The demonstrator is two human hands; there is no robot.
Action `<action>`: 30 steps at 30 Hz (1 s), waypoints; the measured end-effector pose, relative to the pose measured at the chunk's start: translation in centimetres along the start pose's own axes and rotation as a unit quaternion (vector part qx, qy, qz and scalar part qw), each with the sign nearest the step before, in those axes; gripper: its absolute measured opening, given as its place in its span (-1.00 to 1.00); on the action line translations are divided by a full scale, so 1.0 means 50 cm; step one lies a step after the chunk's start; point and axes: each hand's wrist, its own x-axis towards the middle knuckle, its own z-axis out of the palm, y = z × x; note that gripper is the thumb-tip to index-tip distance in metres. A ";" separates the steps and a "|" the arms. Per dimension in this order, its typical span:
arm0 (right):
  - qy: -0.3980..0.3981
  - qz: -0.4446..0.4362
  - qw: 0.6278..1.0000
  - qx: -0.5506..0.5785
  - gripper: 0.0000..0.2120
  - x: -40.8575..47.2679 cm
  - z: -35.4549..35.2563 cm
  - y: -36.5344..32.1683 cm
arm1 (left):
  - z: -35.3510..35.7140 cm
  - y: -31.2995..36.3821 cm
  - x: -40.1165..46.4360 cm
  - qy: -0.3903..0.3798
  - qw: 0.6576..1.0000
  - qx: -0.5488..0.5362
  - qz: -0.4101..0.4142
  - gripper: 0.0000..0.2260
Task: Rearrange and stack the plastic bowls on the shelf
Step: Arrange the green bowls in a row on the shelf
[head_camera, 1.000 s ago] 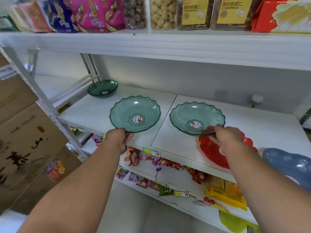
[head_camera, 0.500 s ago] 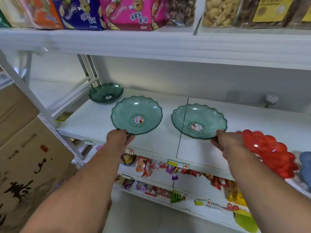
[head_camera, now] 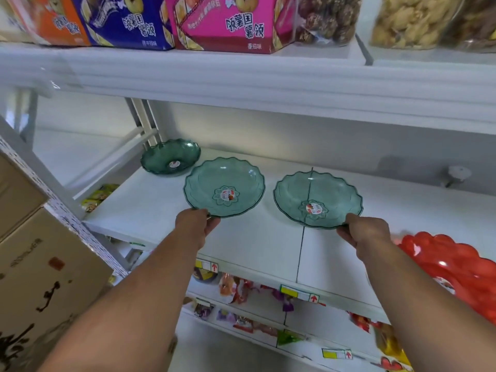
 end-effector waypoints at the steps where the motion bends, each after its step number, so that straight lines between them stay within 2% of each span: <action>1: -0.001 -0.001 1.000 -0.002 -0.90 0.010 0.007 -0.001 | 0.006 0.003 0.008 0.001 1.000 -0.001 0.002 -0.85; 16: 0.035 0.007 0.999 -0.006 -0.85 0.067 0.094 -0.014 | 0.067 0.052 0.149 -0.009 1.000 0.020 -0.001 -0.83; 30: 0.115 0.001 0.993 0.023 -0.85 0.047 0.190 0.022 | 0.084 0.087 0.327 -0.049 0.997 0.048 -0.047 -0.79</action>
